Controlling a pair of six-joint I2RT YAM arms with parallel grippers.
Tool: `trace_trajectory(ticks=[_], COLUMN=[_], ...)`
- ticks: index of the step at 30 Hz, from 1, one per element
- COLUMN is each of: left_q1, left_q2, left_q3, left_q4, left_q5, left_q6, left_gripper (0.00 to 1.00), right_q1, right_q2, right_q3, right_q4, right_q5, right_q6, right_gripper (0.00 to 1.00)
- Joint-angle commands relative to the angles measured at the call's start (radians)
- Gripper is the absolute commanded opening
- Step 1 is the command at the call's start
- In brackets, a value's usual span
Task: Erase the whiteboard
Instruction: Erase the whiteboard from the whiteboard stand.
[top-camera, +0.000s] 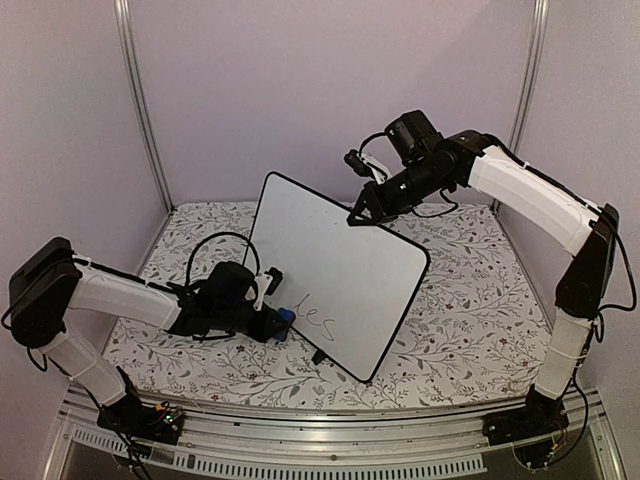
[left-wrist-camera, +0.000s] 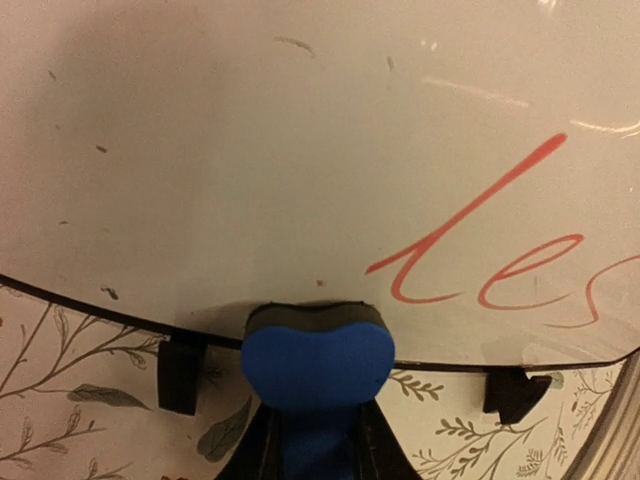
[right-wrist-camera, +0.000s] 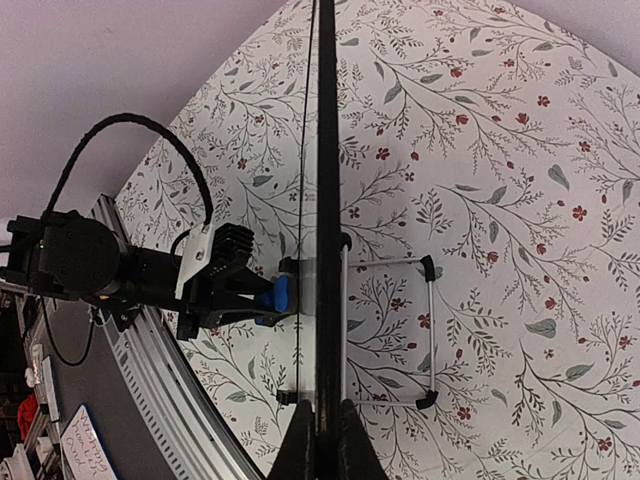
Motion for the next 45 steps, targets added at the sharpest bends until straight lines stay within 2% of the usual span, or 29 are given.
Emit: trace_trajectory(ticks=[1,8,17,23,36,45], left_q1=[0.049,0.066,0.076,0.059,-0.066,-0.068], left_q2=[-0.011,-0.040,-0.028,-0.053,-0.051,-0.035], left_q3=[0.057,0.044,0.121,0.044,-0.114,-0.057], left_q4=[0.128,0.161,0.124,0.122,0.171,0.181], left_q5=[0.024,0.026,0.026,0.024,-0.020,-0.074], left_q6=[0.020,0.026,0.054,-0.004,-0.108,-0.078], left_gripper=[0.00,0.00,0.00,0.00,0.00,0.00], right_q1=[0.041,0.041,0.042,0.042,0.041,0.042], right_q2=[0.074,0.076,0.079,0.066,0.055,0.061], right_q3=[-0.031,-0.027,-0.026,-0.031,-0.031,-0.032], right_q4=[-0.123,-0.122,-0.123,-0.122,-0.125,-0.124], right_q5=[-0.025,-0.022,-0.024,-0.023,-0.021,-0.014], right_q6=[-0.089,-0.087,-0.087,-0.084,-0.080,-0.081], right_gripper=[0.00,0.00,0.00,0.00,0.00,0.00])
